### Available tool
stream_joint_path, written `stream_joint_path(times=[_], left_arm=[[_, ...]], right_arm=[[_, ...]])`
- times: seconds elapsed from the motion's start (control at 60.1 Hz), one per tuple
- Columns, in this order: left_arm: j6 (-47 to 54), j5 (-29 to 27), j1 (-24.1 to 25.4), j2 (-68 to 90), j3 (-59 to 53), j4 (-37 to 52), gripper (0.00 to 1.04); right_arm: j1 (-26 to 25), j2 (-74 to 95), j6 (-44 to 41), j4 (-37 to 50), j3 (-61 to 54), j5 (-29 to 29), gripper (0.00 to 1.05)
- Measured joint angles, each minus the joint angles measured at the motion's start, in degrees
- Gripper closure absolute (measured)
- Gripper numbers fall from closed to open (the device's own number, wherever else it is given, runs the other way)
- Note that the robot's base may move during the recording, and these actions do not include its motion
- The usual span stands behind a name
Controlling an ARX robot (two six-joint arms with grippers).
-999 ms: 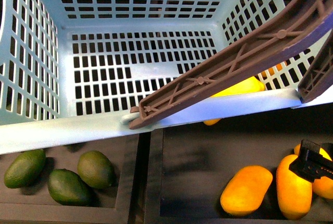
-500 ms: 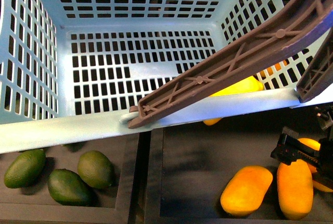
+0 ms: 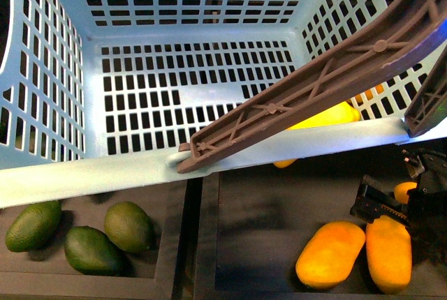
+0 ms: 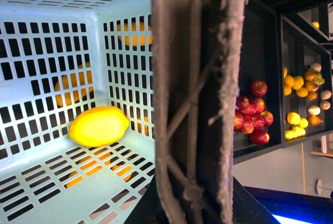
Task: Pick lemon and mango into basket
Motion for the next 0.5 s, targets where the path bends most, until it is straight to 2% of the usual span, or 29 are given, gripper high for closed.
stream_joint_path(times=[0.05, 0.1, 0.266, 0.35, 0.5], left_arm=[[0.0, 0.0, 0.0, 0.0, 0.0, 0.0, 0.99], [0.0, 0.0, 0.0, 0.0, 0.0, 0.0, 0.99], [0.0, 0.0, 0.0, 0.0, 0.0, 0.0, 0.99], [0.0, 0.0, 0.0, 0.0, 0.0, 0.0, 0.99], [0.0, 0.1, 0.0, 0.0, 0.0, 0.0, 0.99]], right_arm=[[0.1, 0.3, 0.0, -0.2, 0.4, 0.1, 0.09], [0.3, 0.5, 0.1, -0.5, 0.7, 0.6, 0.14], [0.4, 0.5, 0.5, -1.3, 1.2, 0.8, 0.4], [0.2, -0.1, 1.1, -1.4, 1.0, 0.6, 0.48], [-0.8, -2.9, 1.9, -1.8, 0.0, -0.8, 0.53]])
